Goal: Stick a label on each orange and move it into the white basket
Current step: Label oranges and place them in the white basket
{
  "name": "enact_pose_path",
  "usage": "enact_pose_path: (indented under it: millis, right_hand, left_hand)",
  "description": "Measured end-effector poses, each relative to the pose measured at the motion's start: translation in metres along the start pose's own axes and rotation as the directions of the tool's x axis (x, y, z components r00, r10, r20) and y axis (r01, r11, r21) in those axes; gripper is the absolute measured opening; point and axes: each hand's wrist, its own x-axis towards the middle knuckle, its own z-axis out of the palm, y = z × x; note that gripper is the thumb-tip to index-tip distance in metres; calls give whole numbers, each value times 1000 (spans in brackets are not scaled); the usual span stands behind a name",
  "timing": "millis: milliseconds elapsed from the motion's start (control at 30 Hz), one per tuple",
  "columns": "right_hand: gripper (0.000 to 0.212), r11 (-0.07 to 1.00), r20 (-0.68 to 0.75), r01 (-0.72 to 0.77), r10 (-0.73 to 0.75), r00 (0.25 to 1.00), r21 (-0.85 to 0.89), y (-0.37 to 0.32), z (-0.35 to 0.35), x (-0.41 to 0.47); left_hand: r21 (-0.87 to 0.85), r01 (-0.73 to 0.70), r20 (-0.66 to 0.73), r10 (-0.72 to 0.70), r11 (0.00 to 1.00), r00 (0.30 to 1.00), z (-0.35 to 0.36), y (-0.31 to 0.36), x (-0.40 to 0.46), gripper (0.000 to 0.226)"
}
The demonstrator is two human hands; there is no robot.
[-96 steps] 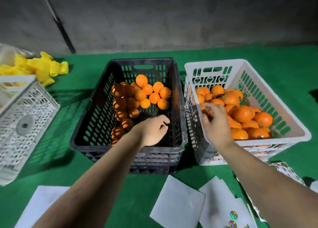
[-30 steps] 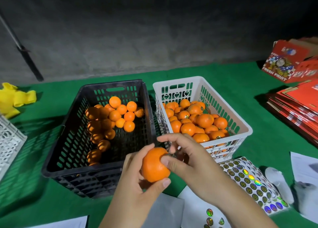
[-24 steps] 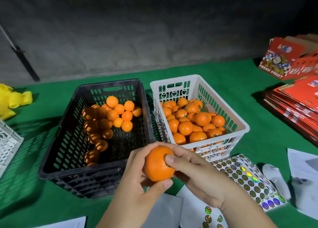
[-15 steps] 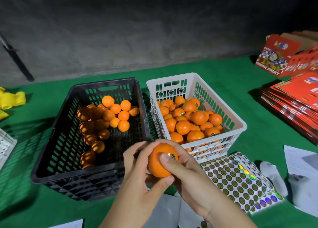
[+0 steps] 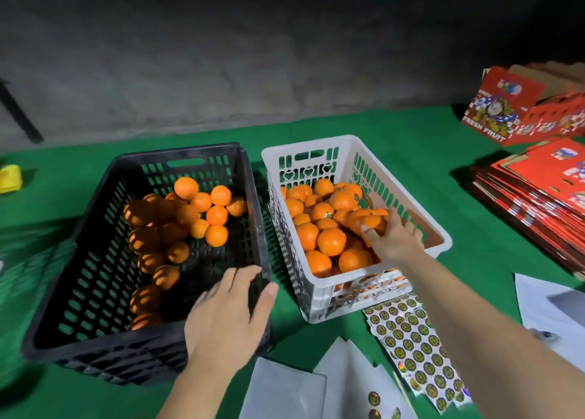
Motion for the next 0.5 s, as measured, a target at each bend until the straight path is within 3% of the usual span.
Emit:
enact_pose_path:
  millis: [67, 167, 300, 400, 433, 500]
  right_hand:
    - [79, 993, -169, 107, -115, 979, -57, -12, 20, -7]
    - [63, 925, -256, 358, -379, 889, -125, -38, 55, -30]
    - [56, 816, -267, 488, -568, 779, -311, -49, 72, -40]
    - [50, 701, -204, 625, -705, 679, -343, -45, 75, -38]
    - [48, 664, -183, 662, -740, 647, -348, -43, 76, -37]
    - [45, 652, -182, 682, -754, 631, -332, -41, 78, -34]
  left_hand:
    - [67, 20, 9, -21, 998, 1000, 1, 4, 2, 74]
    - [125, 43, 83, -53, 991, 995, -2, 8, 6, 78]
    - [-85, 136, 230, -113, 987, 967, -7, -8, 13, 50]
    - [-442, 358, 485, -116, 823, 867, 2, -37, 63, 34]
    - [-440, 381, 509, -123, 813, 852, 9, -45, 89, 35]
    - [-295, 336, 486, -162, 895, 859, 26, -57, 144, 40]
